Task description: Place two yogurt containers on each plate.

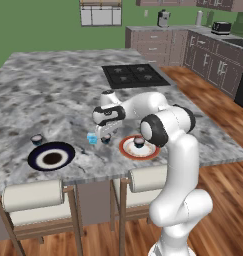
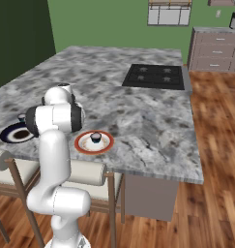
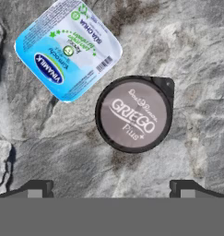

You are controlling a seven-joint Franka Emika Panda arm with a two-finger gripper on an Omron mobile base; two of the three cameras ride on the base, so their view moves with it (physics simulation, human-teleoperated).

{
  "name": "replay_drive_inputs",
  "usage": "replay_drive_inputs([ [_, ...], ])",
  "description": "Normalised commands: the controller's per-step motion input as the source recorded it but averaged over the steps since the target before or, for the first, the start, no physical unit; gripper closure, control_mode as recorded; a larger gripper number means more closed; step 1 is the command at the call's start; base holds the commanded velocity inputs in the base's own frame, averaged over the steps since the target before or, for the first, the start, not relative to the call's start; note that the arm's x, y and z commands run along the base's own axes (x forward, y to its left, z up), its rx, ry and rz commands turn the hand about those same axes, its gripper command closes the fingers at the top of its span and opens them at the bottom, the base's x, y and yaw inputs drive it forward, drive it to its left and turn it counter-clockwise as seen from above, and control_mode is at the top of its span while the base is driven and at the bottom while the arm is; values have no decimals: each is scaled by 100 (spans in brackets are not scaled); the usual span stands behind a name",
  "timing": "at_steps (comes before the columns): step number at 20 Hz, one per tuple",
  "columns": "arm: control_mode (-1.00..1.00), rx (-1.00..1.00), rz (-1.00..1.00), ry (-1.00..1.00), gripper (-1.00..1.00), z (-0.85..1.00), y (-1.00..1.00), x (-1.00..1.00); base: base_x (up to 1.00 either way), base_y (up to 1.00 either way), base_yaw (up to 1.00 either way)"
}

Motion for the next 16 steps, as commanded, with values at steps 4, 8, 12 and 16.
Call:
replay_drive_inputs([
  [4, -100, 0, -1, 4, -100, -2, 3, 26, 0, 0, 0],
  [8, -100, 0, 0, 2, -100, -4, 6, 25, 0, 0, 0],
  [12, -100, 0, 0, 7, -100, -17, 6, 18, 0, 0, 0],
  [16, -100, 0, 0, 5, -100, -16, 4, 21, 0, 0, 0],
])
